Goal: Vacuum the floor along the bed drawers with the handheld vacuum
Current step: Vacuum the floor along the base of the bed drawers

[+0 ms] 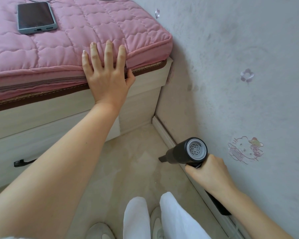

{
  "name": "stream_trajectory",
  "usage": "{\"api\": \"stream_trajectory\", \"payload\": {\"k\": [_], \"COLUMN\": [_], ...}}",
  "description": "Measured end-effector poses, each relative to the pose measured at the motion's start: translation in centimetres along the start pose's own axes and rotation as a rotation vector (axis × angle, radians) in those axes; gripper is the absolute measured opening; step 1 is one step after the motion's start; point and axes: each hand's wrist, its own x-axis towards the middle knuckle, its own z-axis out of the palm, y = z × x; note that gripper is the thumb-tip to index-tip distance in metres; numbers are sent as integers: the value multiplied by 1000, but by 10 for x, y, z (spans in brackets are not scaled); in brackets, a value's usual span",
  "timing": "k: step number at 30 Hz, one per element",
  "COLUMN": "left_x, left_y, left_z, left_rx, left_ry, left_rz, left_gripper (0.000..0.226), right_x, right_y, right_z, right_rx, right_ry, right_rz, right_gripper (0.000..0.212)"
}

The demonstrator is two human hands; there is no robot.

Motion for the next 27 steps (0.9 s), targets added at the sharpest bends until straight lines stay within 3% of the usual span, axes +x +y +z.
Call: {"api": "stream_trajectory", "payload": {"k": [10, 27], "left_x": [-1, -1], "left_y": [-4, -4], "left_z": [0, -4], "left_rx": [-9, -41], "left_ry": [-24, -118], "left_rz": [32, 19], "left_gripper": [47, 49], "right_x": [3, -13], "right_y": [4, 3], "right_z": [-3, -18], "right_rx": [24, 26], "right_ry": [69, -99], "right_rz": [94, 17], "right_gripper": [27, 24]}}
